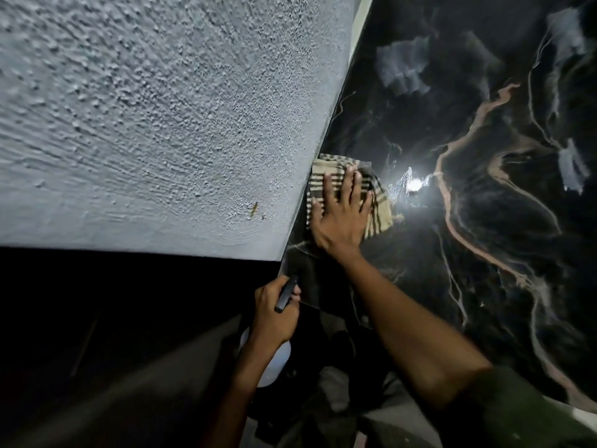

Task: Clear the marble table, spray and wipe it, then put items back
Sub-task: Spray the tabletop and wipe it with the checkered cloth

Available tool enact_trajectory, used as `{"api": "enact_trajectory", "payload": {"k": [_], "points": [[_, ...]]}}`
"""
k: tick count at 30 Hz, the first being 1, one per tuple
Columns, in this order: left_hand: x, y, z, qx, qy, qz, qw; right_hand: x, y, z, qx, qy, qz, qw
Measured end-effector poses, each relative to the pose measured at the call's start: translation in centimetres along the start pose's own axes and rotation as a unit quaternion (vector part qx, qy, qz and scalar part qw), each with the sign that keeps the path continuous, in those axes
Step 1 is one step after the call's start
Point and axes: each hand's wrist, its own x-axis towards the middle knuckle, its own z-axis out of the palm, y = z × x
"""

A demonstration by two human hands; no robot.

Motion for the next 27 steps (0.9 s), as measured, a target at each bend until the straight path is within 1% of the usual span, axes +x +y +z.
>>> {"api": "enact_trajectory", "payload": {"k": [2, 5, 9, 11, 12, 14, 17, 19, 21, 23, 25, 26, 27], "points": [[0.0, 0.3, -0.1, 0.005, 0.006, 0.001, 1.000, -3.6, -1.7, 1.3, 0.018, 0.011, -0.001, 1.000], [0.1, 0.3, -0.2, 0.025, 0.010, 0.020, 0.999, -8.6, -1.8, 3.2, 0.020, 0.001, -0.041, 0.999], [-0.3, 0.0, -0.1, 0.039, 0.003, 0.054, 0.998, -12.6, 2.5, 3.5, -0.002, -0.004, -0.152, 0.988], [-0.2, 0.0, 0.2, 0.044, -0.004, 0.049, 0.998, -13.9, 6.0, 2.9, -0.015, 0.004, -0.172, 0.985], [-0.1, 0.2, 0.5, 0.041, -0.012, 0.041, 0.998, -14.5, 8.0, 2.4, -0.022, 0.009, -0.160, 0.987], [0.2, 0.8, 1.2, 0.033, -0.030, 0.035, 0.998, -15.8, 11.9, 1.6, -0.034, 0.021, -0.107, 0.993], [0.5, 2.3, 2.6, 0.035, -0.057, 0.074, 0.995, -17.9, 18.8, -0.2, -0.060, 0.033, 0.011, 0.998], [0.8, 3.6, 3.5, 0.048, -0.076, 0.101, 0.991, -19.3, 23.3, -1.9, -0.064, 0.032, 0.107, 0.992], [1.3, 4.7, 4.4, 0.051, -0.093, 0.122, 0.987, -20.0, 25.9, -3.4, -0.056, 0.035, 0.215, 0.974], [1.6, 5.8, 5.0, 0.052, -0.111, 0.120, 0.985, -19.3, 25.5, -3.9, -0.034, 0.054, 0.308, 0.949], [1.6, 6.8, 5.6, 0.060, -0.121, 0.115, 0.984, -17.9, 22.2, -3.8, -0.008, 0.074, 0.376, 0.924], [1.7, 7.1, 5.8, 0.065, -0.121, 0.119, 0.983, -17.2, 20.0, -3.7, 0.002, 0.077, 0.381, 0.921], [1.8, 7.5, 5.9, 0.072, -0.119, 0.127, 0.982, -16.7, 17.9, -3.4, 0.005, 0.075, 0.359, 0.930]]}}
